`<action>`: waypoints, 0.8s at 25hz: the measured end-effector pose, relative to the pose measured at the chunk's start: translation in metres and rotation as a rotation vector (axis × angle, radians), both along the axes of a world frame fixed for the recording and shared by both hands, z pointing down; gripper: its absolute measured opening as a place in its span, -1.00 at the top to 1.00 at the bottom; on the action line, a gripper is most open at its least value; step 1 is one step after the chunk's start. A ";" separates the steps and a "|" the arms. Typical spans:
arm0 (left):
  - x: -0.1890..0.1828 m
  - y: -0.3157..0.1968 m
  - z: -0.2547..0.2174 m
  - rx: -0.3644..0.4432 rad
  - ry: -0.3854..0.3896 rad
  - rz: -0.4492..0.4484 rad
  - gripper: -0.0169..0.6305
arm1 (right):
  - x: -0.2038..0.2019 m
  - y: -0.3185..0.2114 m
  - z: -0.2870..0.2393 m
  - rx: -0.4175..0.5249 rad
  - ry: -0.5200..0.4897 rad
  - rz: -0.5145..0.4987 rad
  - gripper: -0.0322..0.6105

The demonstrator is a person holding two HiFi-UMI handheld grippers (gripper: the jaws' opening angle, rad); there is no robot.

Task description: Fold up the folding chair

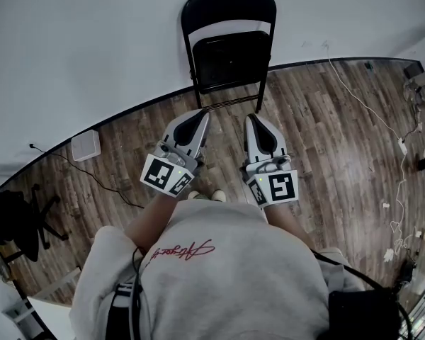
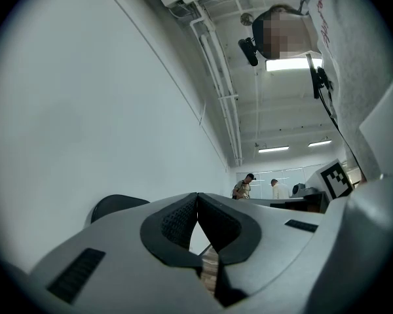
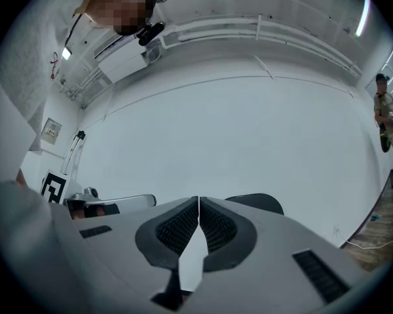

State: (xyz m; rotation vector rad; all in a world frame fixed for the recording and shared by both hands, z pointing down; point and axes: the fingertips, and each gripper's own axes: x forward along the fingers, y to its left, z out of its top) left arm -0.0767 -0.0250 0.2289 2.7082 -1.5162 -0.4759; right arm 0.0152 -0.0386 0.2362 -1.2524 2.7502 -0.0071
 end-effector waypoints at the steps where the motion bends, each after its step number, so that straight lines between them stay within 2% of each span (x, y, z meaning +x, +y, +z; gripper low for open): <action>1: 0.000 0.000 -0.001 0.006 -0.004 0.004 0.90 | 0.000 0.000 0.000 0.000 0.001 0.004 0.83; 8: -0.003 0.010 -0.003 0.011 0.001 0.010 0.90 | -0.010 0.008 -0.003 0.020 0.041 0.014 0.83; 20: -0.014 0.024 -0.003 0.017 -0.006 0.013 0.90 | -0.020 0.022 -0.001 0.009 0.037 0.024 0.83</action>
